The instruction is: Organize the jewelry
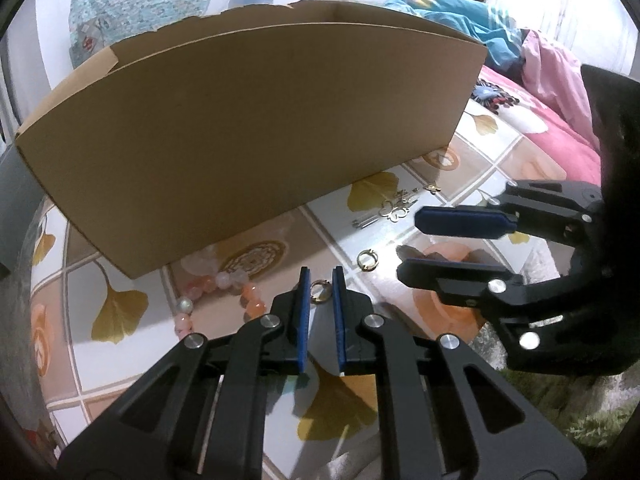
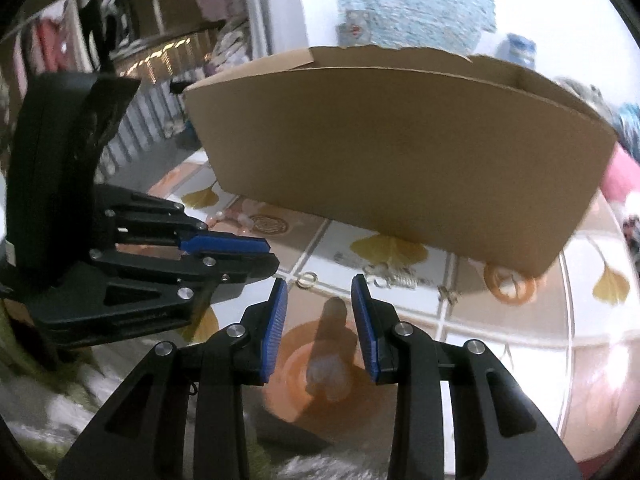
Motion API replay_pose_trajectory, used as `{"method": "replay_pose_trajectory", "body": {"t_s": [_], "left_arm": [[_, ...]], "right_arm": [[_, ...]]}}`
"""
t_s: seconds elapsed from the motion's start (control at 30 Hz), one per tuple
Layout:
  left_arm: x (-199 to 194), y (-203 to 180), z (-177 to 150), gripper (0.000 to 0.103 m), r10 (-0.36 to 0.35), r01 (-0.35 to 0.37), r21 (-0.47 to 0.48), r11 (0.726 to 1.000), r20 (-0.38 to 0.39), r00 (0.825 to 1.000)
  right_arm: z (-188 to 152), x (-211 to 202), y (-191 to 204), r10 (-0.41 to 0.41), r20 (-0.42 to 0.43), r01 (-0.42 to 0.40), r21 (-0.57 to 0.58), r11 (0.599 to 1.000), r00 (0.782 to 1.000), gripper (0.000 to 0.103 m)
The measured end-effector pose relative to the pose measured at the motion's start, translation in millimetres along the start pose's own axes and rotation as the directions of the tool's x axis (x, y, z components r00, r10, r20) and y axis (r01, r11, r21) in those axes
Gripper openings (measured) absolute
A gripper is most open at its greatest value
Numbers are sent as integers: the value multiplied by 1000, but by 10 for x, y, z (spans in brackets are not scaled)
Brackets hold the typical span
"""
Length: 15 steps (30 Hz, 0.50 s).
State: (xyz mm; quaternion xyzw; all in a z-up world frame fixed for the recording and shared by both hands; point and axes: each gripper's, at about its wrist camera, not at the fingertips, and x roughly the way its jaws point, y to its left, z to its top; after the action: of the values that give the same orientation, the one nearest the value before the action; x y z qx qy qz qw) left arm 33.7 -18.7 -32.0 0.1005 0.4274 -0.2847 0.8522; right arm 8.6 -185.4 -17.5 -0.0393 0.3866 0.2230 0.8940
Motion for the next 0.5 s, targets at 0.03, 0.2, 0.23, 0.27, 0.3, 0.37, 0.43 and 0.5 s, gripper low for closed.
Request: {"method": "replay_pose_trajectory", "body": {"t_s": [0.03,0.2,0.23,0.27,0.3,0.37,0.43,0.5], "left_arm": [[-2,6,-4,10,-1,1,-3,1000,2,1000],[-1,13,-20,10,-7,7,-8,1000,10,1000],[-2,18,-23,10,-10,10,-11,1000,12,1000],[-5,22,-25,10,-12,12,-13,1000,12,1000],[-4,24,-26,10,-14,14,-14,1000,14,1000],[-7,29,-34,10,-15,15,-14,1000,15,1000],[-10,35,-39,10,-17,18,-18,1000,17,1000],[-20,41,-45,10,-19,19,-18,1000,20,1000]], "right_arm": [[15,20,21,-5,-2,5,-19,1000,1000,33],[61,146,110,-24,-27,21,-100,995,999,26],[63,168,118,-29,-32,25,-109,994,999,25],[68,199,128,-37,-39,33,-117,993,999,23],[71,206,131,-38,-38,34,-117,993,999,21],[96,224,120,-33,-42,28,-113,993,999,18],[101,226,118,-20,-50,14,-113,994,999,13],[105,219,133,-21,-54,15,-115,993,998,12]]}}
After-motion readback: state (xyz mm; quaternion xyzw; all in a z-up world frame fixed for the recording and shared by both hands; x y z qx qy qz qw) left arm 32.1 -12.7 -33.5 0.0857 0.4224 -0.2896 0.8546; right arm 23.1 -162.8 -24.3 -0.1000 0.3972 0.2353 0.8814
